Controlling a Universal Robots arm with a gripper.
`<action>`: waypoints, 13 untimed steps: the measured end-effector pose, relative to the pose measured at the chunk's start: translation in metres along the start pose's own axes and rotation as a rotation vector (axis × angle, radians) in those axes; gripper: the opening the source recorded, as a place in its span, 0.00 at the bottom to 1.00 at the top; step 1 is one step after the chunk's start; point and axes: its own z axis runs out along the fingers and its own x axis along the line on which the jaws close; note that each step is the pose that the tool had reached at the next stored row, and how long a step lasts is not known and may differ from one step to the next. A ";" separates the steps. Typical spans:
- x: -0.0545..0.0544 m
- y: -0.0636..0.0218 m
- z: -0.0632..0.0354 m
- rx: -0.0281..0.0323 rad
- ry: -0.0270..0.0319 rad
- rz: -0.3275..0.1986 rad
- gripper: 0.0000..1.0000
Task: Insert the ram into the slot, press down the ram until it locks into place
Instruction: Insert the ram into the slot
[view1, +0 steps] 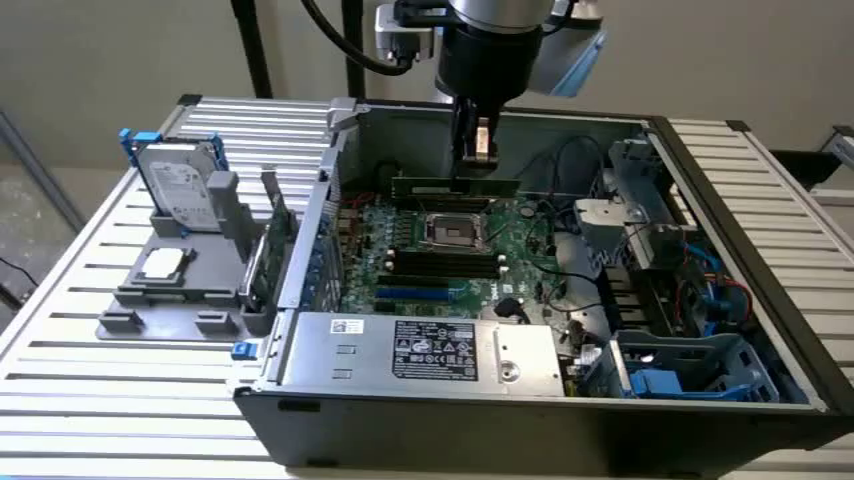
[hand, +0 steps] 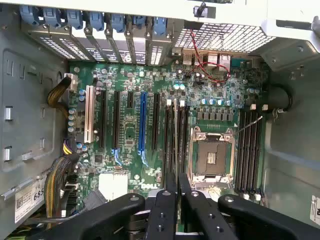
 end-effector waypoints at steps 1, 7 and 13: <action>0.000 0.0000 0.0001 0.0001 -0.0008 0.000 0.13; 0.000 0.0000 0.0000 0.0001 -0.0048 0.000 0.13; 0.000 0.0000 0.0000 0.0002 -0.0050 0.000 0.13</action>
